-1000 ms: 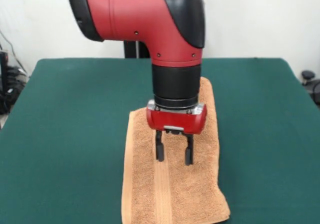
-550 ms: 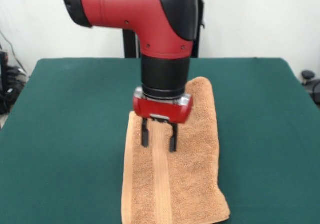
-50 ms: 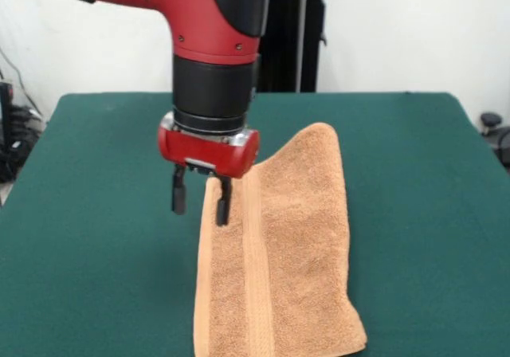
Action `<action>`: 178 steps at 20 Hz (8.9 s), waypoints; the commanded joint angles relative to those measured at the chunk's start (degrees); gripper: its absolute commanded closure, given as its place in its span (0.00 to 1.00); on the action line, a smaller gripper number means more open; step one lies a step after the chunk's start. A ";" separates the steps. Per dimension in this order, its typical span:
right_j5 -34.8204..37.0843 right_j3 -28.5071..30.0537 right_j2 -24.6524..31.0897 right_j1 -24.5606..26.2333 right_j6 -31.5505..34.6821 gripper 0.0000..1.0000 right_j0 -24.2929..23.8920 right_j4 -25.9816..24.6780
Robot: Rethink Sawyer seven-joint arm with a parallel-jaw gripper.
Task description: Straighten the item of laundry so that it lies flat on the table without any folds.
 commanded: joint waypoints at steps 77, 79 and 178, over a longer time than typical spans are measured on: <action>-5.83 23.63 1.47 -5.56 15.13 1.00 7.32 24.07; -5.34 23.57 1.10 -5.77 15.87 1.00 8.63 25.40; -7.55 10.10 -8.18 4.72 25.16 0.00 24.50 38.09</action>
